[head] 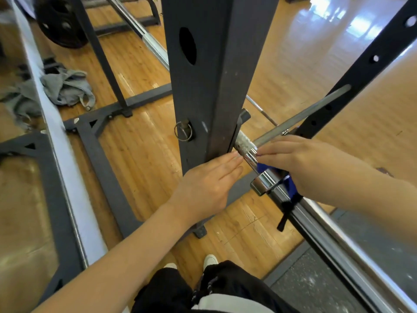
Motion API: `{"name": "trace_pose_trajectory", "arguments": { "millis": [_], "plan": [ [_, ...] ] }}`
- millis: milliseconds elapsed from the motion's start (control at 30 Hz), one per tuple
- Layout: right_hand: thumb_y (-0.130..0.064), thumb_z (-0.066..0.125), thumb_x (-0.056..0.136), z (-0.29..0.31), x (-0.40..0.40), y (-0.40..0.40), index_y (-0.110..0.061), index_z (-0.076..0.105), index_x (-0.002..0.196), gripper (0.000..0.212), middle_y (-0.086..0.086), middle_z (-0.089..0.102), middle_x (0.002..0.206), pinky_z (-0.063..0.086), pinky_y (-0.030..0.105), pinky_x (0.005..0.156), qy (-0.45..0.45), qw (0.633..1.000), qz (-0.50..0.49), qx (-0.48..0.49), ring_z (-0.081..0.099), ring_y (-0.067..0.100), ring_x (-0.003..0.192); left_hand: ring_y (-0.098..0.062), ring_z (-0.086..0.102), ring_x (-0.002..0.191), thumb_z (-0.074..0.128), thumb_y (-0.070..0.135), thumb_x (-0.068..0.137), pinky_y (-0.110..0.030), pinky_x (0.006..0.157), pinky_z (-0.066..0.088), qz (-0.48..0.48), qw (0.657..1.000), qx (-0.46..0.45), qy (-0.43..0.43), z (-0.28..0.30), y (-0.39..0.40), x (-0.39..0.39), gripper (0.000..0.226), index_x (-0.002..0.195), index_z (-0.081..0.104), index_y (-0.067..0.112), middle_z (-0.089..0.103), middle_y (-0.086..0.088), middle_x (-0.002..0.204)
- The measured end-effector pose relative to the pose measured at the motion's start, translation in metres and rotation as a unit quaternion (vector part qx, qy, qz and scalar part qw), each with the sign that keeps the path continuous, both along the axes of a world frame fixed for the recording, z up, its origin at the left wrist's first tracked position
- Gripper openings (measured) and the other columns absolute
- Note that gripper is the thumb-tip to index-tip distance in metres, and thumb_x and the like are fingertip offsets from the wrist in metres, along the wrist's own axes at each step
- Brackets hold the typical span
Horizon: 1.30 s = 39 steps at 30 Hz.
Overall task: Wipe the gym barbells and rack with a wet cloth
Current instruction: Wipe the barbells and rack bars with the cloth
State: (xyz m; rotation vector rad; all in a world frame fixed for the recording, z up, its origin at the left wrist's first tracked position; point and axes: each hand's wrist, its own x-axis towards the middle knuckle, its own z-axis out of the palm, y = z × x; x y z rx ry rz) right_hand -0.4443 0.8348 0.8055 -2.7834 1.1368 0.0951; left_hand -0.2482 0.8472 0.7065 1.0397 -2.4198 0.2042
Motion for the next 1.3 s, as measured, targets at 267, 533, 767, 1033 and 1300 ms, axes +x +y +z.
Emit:
{"name": "trace_pose_trajectory", "arguments": {
  "millis": [267,533,767,1033,1300],
  "plan": [
    [-0.01,0.051,0.09,-0.006,0.042,0.024,-0.02,0.055,0.131,0.042,-0.005,0.051,0.133,0.029,0.023,0.106,-0.048,0.963,-0.264,-0.014,0.039,0.014,0.127,-0.027,0.051,0.125,0.033,0.013,0.08,-0.033,0.105,0.033,-0.036,0.996,0.065,-0.042,0.001,-0.001,0.005,0.052,0.123,0.058,-0.003,0.057,-0.016,0.13],
    [0.021,0.074,0.05,-0.033,0.051,0.069,-0.002,0.073,0.096,0.052,0.014,0.07,0.103,0.039,0.039,0.086,-0.129,0.911,-0.347,-0.182,0.065,0.036,0.099,-0.034,0.03,0.138,0.072,0.017,0.071,-0.04,0.11,0.015,-0.039,0.992,0.055,-0.107,-0.005,-0.004,-0.002,0.086,0.141,0.029,-0.007,0.034,-0.022,0.148],
    [0.017,0.062,0.073,-0.056,0.074,0.064,0.0,0.065,0.114,0.045,0.016,0.062,0.121,0.039,0.038,0.099,-0.254,0.802,-0.487,-0.233,0.056,0.035,0.116,-0.031,0.025,0.137,0.081,0.016,0.061,-0.04,0.107,0.021,-0.038,0.995,0.047,-0.08,-0.011,-0.004,-0.006,0.1,0.139,0.023,-0.006,0.036,-0.022,0.146],
    [-0.001,0.044,0.084,-0.067,0.071,0.093,0.003,0.064,0.115,0.037,0.018,0.062,0.121,0.041,0.033,0.101,-0.272,0.707,-0.558,-0.34,0.056,0.032,0.115,-0.036,0.035,0.135,0.079,0.011,0.063,-0.04,0.108,0.024,-0.07,0.993,0.035,-0.091,-0.015,-0.009,-0.005,0.096,0.138,0.023,-0.006,0.036,-0.025,0.145],
    [-0.005,0.039,0.083,-0.1,0.095,0.115,-0.001,0.065,0.114,0.041,0.015,0.063,0.12,0.039,0.036,0.104,-0.214,0.756,-0.516,-0.341,0.054,0.028,0.118,-0.037,0.038,0.133,0.081,0.009,0.061,-0.042,0.106,0.026,-0.093,0.992,0.045,-0.071,-0.012,-0.01,-0.003,0.092,0.138,0.032,-0.009,0.039,-0.026,0.143]
  ]
}}
